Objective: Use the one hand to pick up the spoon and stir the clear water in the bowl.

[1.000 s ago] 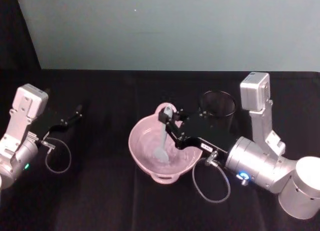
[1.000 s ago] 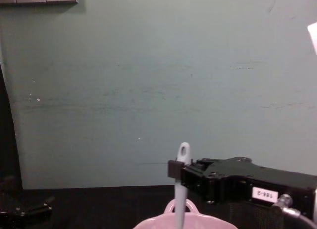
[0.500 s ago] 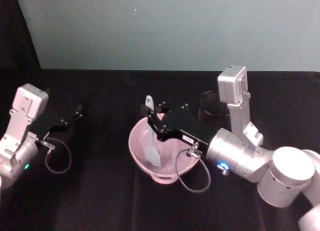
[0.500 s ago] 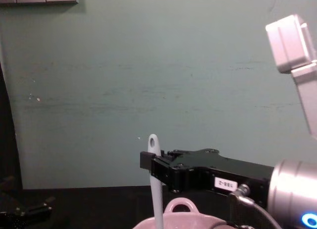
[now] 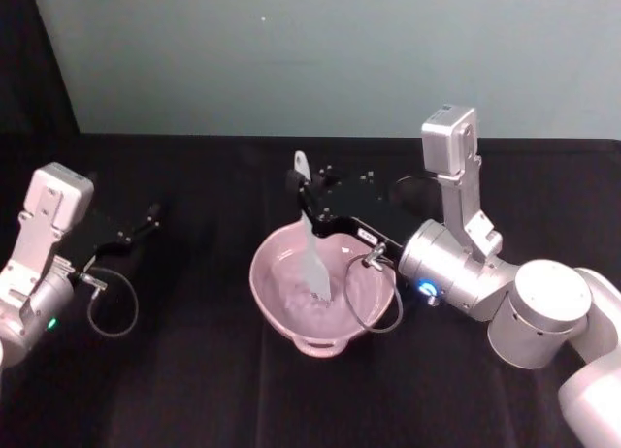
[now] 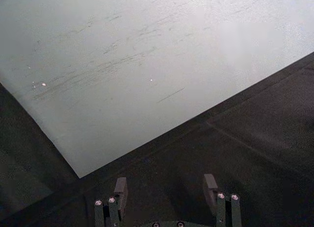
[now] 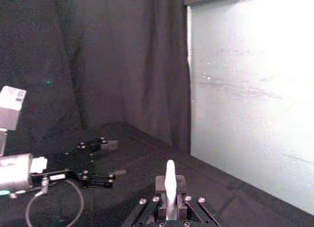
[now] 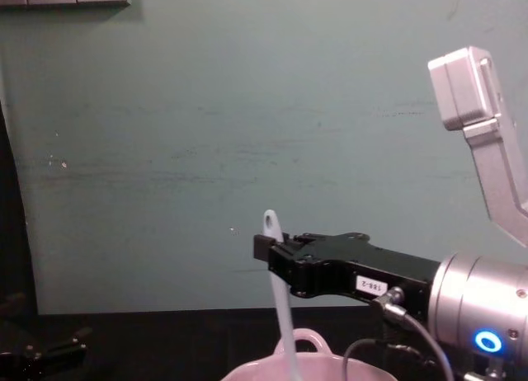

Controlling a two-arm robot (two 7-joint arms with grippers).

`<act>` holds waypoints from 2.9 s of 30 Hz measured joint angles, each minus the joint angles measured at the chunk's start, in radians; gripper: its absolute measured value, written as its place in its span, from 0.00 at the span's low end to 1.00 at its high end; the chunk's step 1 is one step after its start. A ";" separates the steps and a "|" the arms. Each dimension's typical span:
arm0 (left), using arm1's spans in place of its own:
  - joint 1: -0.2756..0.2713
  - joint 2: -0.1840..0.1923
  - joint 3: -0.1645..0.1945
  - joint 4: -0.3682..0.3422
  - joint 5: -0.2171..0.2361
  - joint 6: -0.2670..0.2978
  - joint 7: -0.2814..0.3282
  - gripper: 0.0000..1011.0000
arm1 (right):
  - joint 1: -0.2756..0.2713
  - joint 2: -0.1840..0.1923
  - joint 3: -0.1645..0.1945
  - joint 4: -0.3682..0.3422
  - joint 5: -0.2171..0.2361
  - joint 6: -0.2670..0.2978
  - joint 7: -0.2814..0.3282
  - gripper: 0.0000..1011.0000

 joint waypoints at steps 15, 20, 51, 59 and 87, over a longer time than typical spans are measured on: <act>0.000 0.000 0.000 0.000 0.000 0.000 0.000 1.00 | -0.093 0.081 0.058 -0.114 -0.001 0.018 -0.001 0.12; 0.000 0.000 0.000 0.000 0.000 0.000 0.000 1.00 | -0.136 0.099 0.056 -0.177 0.019 0.038 0.014 0.12; 0.000 0.000 0.000 0.000 0.000 0.000 0.000 1.00 | -0.099 0.023 0.110 -0.208 0.113 0.025 -0.057 0.12; 0.000 0.000 0.000 0.000 0.000 0.000 0.000 1.00 | -0.153 0.022 0.176 -0.313 0.163 0.089 -0.158 0.12; 0.000 0.000 0.000 0.000 0.000 0.000 0.000 1.00 | -0.151 -0.038 0.401 -0.332 0.376 0.228 -0.461 0.12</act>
